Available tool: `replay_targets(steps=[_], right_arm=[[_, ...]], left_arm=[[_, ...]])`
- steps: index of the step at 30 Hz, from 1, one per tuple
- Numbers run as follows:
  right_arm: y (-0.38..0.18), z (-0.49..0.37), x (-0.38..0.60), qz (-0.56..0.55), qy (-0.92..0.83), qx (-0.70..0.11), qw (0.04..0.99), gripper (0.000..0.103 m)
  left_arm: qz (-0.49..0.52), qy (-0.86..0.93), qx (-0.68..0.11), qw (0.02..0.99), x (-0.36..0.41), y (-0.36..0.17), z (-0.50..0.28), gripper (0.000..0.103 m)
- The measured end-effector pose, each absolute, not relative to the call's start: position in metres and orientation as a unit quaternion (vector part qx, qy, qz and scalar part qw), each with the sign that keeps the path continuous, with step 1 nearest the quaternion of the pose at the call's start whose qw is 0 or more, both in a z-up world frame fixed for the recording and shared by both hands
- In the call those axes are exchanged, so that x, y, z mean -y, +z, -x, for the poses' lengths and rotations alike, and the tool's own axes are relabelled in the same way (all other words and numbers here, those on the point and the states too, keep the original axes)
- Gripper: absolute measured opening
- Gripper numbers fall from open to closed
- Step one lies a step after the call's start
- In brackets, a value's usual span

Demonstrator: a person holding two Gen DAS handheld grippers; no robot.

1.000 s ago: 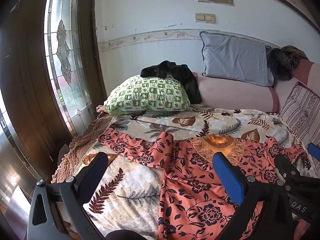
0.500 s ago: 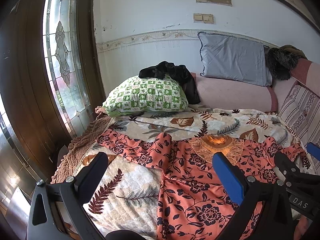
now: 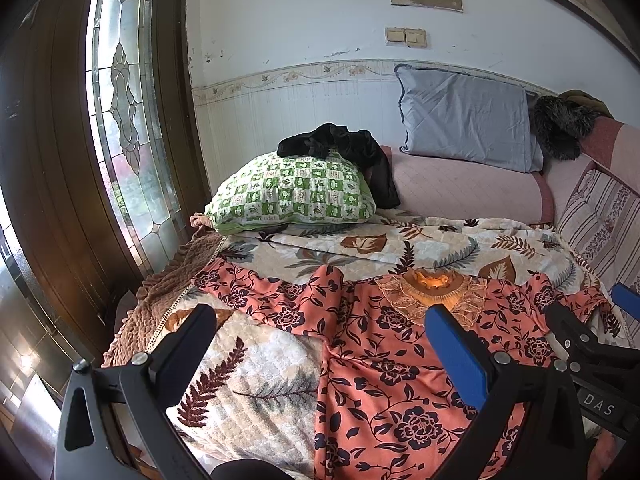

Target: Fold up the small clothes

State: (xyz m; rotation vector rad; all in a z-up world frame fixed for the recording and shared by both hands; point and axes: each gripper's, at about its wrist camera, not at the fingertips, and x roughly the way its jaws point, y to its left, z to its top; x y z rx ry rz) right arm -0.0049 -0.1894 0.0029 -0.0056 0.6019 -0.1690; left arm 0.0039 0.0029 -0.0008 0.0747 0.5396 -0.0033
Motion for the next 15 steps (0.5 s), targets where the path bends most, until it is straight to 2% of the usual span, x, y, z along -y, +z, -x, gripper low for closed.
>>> replay_targets(steps=[15], right_arm=[[0.0001, 0.0018, 0.1912, -0.001, -0.083, -0.299, 0.951, 0.103]], left_arm=[[-0.041, -0.002, -0.271, 0.962, -0.0025, -0.0011, -0.0045, 0.103]])
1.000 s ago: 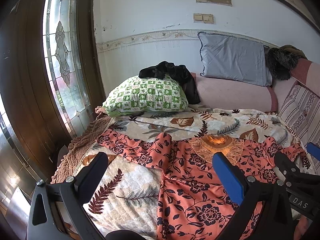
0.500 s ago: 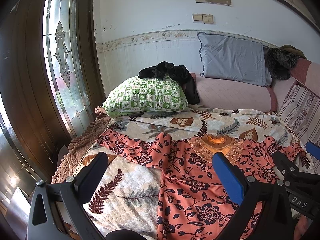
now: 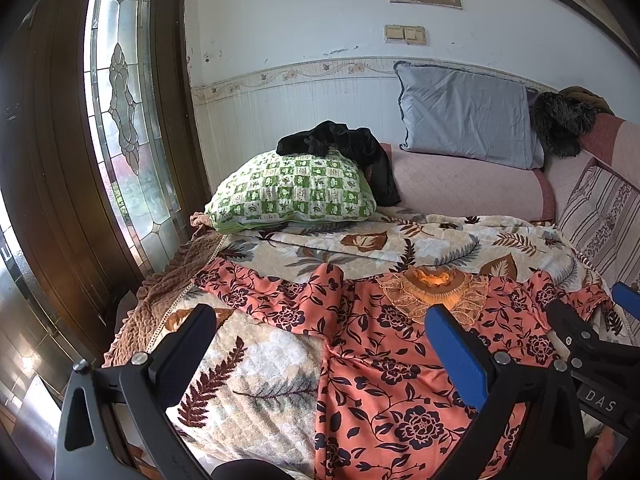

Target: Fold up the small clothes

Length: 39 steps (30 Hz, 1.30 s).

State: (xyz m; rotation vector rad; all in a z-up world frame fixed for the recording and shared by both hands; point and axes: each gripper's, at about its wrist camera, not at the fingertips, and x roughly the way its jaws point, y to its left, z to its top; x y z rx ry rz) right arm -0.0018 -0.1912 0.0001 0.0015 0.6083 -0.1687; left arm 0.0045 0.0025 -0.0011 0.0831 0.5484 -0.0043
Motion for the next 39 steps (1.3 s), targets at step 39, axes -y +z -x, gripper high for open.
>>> replay_targets(steps=[39], right_arm=[[-0.068, -0.081, 0.291, -0.081, -0.085, -0.343, 0.932, 0.103]], left_arm=[[-0.053, -0.025, -0.340, 0.938, 0.048, -0.068, -0.114, 0.103]])
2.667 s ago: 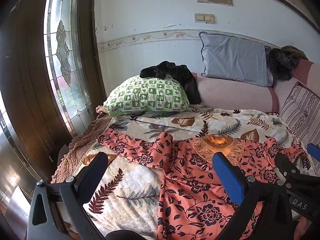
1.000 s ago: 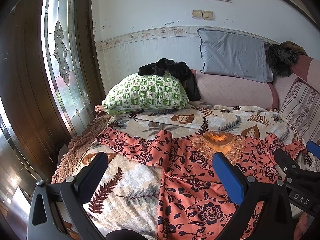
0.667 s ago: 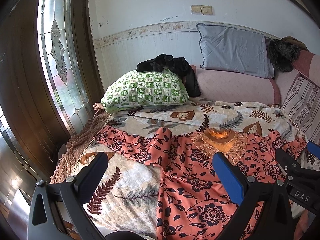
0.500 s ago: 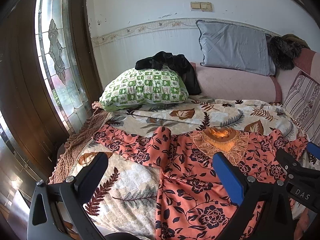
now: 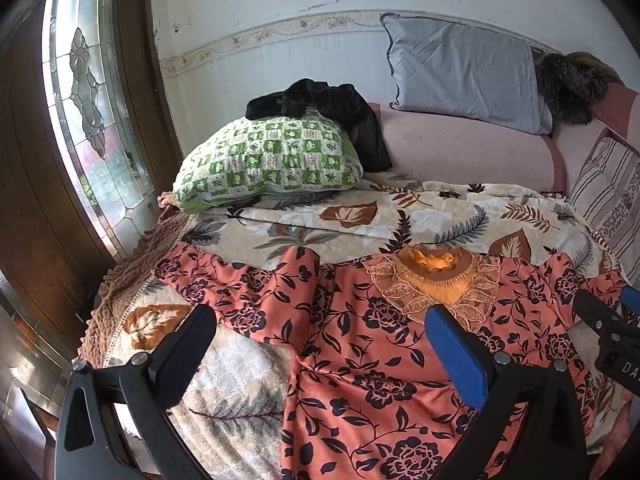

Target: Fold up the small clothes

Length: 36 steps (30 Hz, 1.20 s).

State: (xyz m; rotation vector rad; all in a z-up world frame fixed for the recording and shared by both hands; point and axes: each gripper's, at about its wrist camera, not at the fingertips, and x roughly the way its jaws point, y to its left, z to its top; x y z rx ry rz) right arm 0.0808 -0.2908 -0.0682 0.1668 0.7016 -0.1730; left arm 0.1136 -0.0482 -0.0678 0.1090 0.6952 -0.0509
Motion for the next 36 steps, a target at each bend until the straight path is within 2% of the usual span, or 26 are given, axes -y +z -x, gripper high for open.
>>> replay_targets(steps=[5, 10, 15, 17, 18, 19, 20, 21, 22, 23, 26, 29, 33, 36], right_arm=[[-0.099, -0.075, 0.418, -0.170, -0.112, -0.323, 0.924, 0.103], [-0.163, -0.055, 0.594, -0.366, -0.186, -0.320, 0.854, 0.102], [-0.227, -0.029, 0.710, -0.562, -0.210, -0.236, 0.765, 0.083], [-0.247, -0.033, 0.732, -0.603, -0.211, -0.216, 0.739, 0.067], [-0.255, -0.036, 0.740, -0.620, -0.208, -0.200, 0.730, 0.062], [-0.261, -0.042, 0.745, -0.630, -0.209, -0.190, 0.723, 0.051], [-0.264, -0.047, 0.749, -0.632, -0.219, -0.186, 0.720, 0.037], [-0.266, -0.051, 0.751, -0.630, -0.229, -0.180, 0.719, 0.031], [-0.265, -0.053, 0.751, -0.627, -0.242, -0.174, 0.720, 0.020], [-0.261, -0.056, 0.750, -0.620, -0.255, -0.168, 0.723, 0.013], [-0.223, -0.066, 0.733, -0.566, -0.264, -0.163, 0.764, 0.011], [-0.163, -0.081, 0.697, -0.495, -0.236, -0.151, 0.823, 0.011], [-0.095, -0.125, 0.615, -0.428, -0.141, -0.157, 0.879, 0.011], [-0.075, -0.168, 0.531, -0.378, -0.067, -0.191, 0.903, 0.011]], left_arm=[[-0.020, -0.082, -0.411, 0.908, 0.087, -0.136, -0.183, 0.103], [-0.030, -0.077, -0.445, 0.892, 0.119, -0.192, -0.228, 0.103], [-0.056, -0.068, -0.436, 0.896, 0.121, -0.212, -0.239, 0.103], [-0.059, -0.067, -0.428, 0.900, 0.116, -0.215, -0.242, 0.103], [-0.063, -0.066, -0.421, 0.903, 0.115, -0.216, -0.243, 0.103], [-0.068, -0.065, -0.414, 0.906, 0.115, -0.216, -0.243, 0.103], [-0.073, -0.062, -0.406, 0.909, 0.115, -0.216, -0.244, 0.103], [-0.076, -0.059, -0.398, 0.912, 0.114, -0.215, -0.245, 0.103], [-0.078, -0.056, -0.391, 0.915, 0.112, -0.214, -0.246, 0.103], [-0.077, -0.053, -0.389, 0.917, 0.110, -0.213, -0.247, 0.103], [-0.056, -0.037, -0.391, 0.918, 0.095, -0.206, -0.253, 0.103], [-0.024, -0.014, -0.390, 0.921, 0.072, -0.195, -0.257, 0.103], [-0.006, 0.025, -0.376, 0.926, 0.033, -0.180, -0.257, 0.103], [0.003, 0.063, -0.364, 0.929, 0.000, -0.172, -0.259, 0.103]])
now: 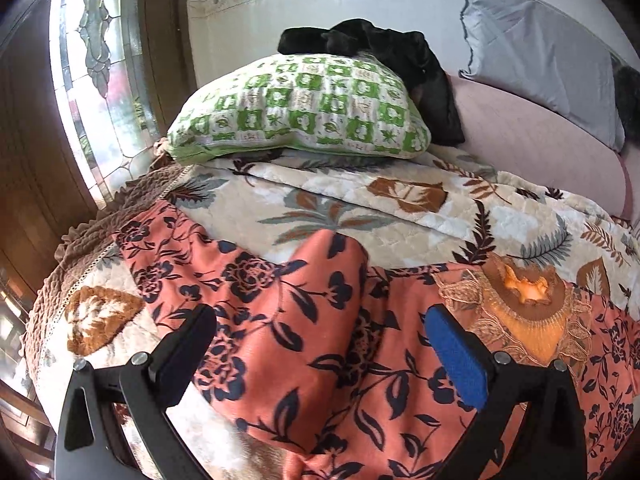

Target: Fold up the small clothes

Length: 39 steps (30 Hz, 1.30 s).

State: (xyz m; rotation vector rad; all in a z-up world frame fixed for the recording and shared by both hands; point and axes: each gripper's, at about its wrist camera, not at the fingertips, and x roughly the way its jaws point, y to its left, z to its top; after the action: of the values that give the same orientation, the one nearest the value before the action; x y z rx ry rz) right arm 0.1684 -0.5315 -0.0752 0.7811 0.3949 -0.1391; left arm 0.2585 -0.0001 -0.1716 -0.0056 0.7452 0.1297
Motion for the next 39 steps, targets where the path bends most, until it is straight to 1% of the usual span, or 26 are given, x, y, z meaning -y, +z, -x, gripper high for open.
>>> replay_targets(steps=[2, 5, 8, 12, 14, 15, 18, 19, 20, 21, 22, 25, 27, 28, 29, 30, 31, 33, 35, 37, 39], right_arm=[[-0.083, -0.195, 0.475, -0.363, -0.022, -0.220, 0.905, 0.011], [-0.111, -0.228, 0.397, -0.350, 0.018, -0.264, 0.899, 0.011], [-0.157, -0.246, 0.326, -0.331, 0.032, -0.320, 0.887, 0.011], [-0.228, -0.258, 0.255, -0.315, 0.046, -0.410, 0.854, 0.013], [-0.257, -0.262, 0.229, -0.293, 0.074, -0.464, 0.833, 0.022], [-0.265, -0.261, 0.220, -0.284, 0.092, -0.480, 0.825, 0.022], [-0.260, -0.245, 0.207, -0.266, 0.144, -0.476, 0.826, 0.030], [-0.255, -0.239, 0.211, -0.274, 0.165, -0.469, 0.823, 0.039], [-0.246, -0.234, 0.217, -0.288, 0.189, -0.462, 0.817, 0.061], [-0.239, -0.226, 0.227, -0.303, 0.205, -0.450, 0.815, 0.072], [-0.231, -0.216, 0.239, -0.314, 0.214, -0.433, 0.818, 0.079], [-0.215, -0.196, 0.280, -0.315, 0.162, -0.402, 0.844, 0.079], [-0.213, -0.188, 0.311, -0.309, 0.099, -0.396, 0.859, 0.076], [-0.216, -0.182, 0.329, -0.304, 0.068, -0.391, 0.866, 0.067], [-0.218, -0.177, 0.347, -0.304, 0.042, -0.391, 0.867, 0.054], [-0.222, -0.175, 0.365, -0.314, 0.023, -0.393, 0.864, 0.047], [-0.229, -0.171, 0.381, -0.329, 0.009, -0.391, 0.859, 0.036], [-0.237, -0.163, 0.410, -0.352, -0.026, -0.378, 0.856, 0.036], [-0.240, -0.165, 0.429, -0.364, -0.057, -0.373, 0.852, 0.036], [-0.249, -0.166, 0.446, -0.382, -0.086, -0.381, 0.837, 0.036], [-0.269, -0.181, 0.451, -0.388, -0.110, -0.427, 0.809, 0.036]], left_arm=[[0.012, 0.088, -0.362, 0.928, -0.024, -0.170, -0.260, 0.103], [0.031, 0.113, -0.369, 0.922, -0.056, -0.172, -0.264, 0.103], [0.044, 0.137, -0.376, 0.915, -0.080, -0.174, -0.267, 0.103], [0.063, 0.143, -0.380, 0.912, -0.097, -0.175, -0.267, 0.103], [0.063, 0.141, -0.379, 0.912, -0.099, -0.174, -0.267, 0.103], [0.063, 0.139, -0.378, 0.913, -0.099, -0.173, -0.267, 0.103], [0.072, 0.126, -0.374, 0.916, -0.098, -0.170, -0.266, 0.103], [0.077, 0.119, -0.371, 0.918, -0.097, -0.168, -0.265, 0.103], [0.081, 0.113, -0.367, 0.920, -0.095, -0.166, -0.265, 0.103], [0.084, 0.106, -0.363, 0.922, -0.092, -0.165, -0.264, 0.103], [0.086, 0.096, -0.359, 0.924, -0.088, -0.163, -0.263, 0.103], [0.078, 0.054, -0.350, 0.932, -0.066, -0.160, -0.259, 0.103], [0.066, 0.004, -0.361, 0.930, -0.043, -0.164, -0.260, 0.103], [0.063, -0.022, -0.372, 0.926, -0.032, -0.168, -0.262, 0.103], [0.061, -0.046, -0.384, 0.920, -0.020, -0.174, -0.264, 0.103], [0.057, -0.063, -0.399, 0.913, -0.008, -0.181, -0.267, 0.103], [0.050, -0.072, -0.411, 0.907, 0.004, -0.188, -0.270, 0.103], [0.030, -0.089, -0.431, 0.898, 0.026, -0.201, -0.274, 0.093], [0.008, -0.100, -0.454, 0.886, 0.046, -0.216, -0.279, 0.070], [-0.007, -0.102, -0.483, 0.870, 0.061, -0.233, -0.284, 0.061], [-0.028, -0.090, -0.507, 0.857, 0.071, -0.253, -0.288, 0.060]])
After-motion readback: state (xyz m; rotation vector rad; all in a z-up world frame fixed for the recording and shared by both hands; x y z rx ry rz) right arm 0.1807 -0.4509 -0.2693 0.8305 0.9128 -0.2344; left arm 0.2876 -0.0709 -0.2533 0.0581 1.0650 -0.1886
